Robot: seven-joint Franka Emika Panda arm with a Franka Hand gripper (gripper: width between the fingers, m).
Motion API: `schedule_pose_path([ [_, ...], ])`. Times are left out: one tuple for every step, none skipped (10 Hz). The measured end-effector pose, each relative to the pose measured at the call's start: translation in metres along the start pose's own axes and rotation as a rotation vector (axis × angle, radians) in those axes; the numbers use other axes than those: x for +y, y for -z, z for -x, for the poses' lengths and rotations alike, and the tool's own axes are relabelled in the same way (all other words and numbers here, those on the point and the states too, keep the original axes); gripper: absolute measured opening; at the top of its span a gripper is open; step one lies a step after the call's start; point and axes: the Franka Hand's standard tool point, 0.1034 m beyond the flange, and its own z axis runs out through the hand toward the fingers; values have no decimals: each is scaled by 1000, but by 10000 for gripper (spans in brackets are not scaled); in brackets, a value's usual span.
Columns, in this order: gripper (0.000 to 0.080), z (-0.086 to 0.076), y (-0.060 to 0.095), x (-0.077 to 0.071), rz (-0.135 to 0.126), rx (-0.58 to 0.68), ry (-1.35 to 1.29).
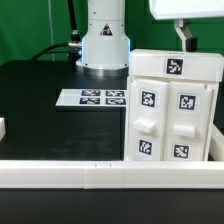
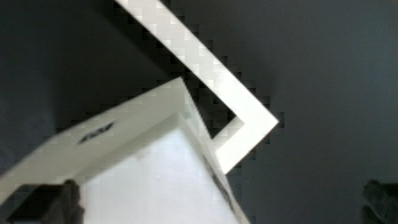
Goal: Assemble cabinet
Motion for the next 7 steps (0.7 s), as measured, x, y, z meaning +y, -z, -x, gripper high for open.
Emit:
schedule_pose_path([
  [797, 0, 0, 0, 13, -1, 82],
  [797, 2, 0, -2, 14, -2, 103],
  [797, 3, 0, -2, 24, 2, 217],
  [797, 1, 0, 0, 26, 1, 325],
  [797, -3, 3, 3, 44, -5, 489],
  [797, -8, 8, 4, 69, -24, 661],
  [797, -12, 10, 3, 66, -21, 701],
])
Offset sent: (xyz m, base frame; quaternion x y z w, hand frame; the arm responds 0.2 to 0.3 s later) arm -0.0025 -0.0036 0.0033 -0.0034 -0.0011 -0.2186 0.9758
